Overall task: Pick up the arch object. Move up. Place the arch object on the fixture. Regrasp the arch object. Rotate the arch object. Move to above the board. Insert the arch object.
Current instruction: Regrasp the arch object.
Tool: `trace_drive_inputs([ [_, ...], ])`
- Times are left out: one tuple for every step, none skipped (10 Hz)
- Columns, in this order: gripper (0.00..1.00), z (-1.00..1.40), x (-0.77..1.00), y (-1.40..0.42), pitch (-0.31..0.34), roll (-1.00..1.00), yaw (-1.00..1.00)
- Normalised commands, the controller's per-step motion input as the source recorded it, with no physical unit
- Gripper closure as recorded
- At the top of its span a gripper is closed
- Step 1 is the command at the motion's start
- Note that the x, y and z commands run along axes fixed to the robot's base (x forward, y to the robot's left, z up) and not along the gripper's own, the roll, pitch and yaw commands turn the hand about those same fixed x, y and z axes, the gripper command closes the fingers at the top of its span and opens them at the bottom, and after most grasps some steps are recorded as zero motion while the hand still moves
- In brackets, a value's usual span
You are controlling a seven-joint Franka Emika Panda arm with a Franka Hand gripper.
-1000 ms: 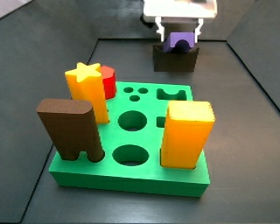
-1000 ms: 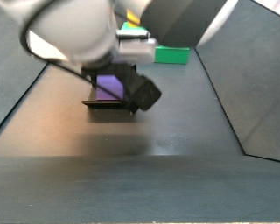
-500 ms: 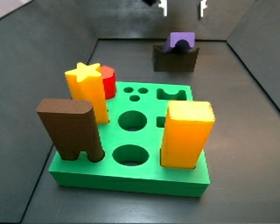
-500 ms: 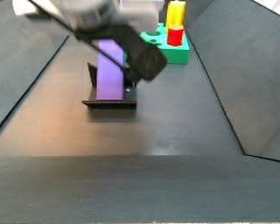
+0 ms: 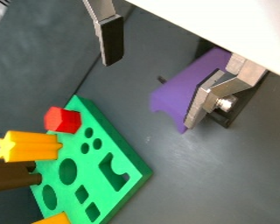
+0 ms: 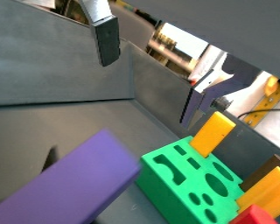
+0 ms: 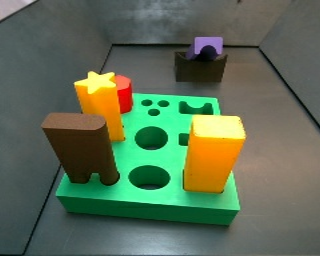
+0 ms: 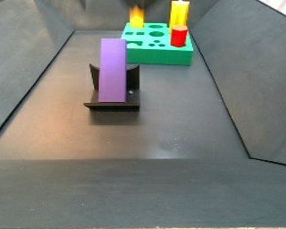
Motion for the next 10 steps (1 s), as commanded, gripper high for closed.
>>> trace_drive_inputs([
  [0.00, 0.42, -0.05, -0.64, 0.036, 1.00, 0.01],
  [0.00, 0.18, -0.03, -0.44, 0.035, 1.00, 0.01],
  [0.00, 0.02, 0.00, -0.24, 0.032, 1.00, 0.01],
  [0.00, 0.02, 0.00, -0.06, 0.032, 1.00, 0.01],
  [0.00, 0.04, -0.01, -0.02, 0.031, 1.00, 0.01],
  [0.00, 0.02, 0.00, -0.04, 0.028, 1.00, 0.01],
  [0.00, 0.01, 0.00, -0.03, 0.026, 1.00, 0.02],
  [0.00, 0.01, 0.01, -0.02, 0.024, 1.00, 0.02],
  [0.00, 0.01, 0.01, -0.02, 0.024, 1.00, 0.02],
  [0.00, 0.01, 0.01, -0.02, 0.027, 1.00, 0.02],
])
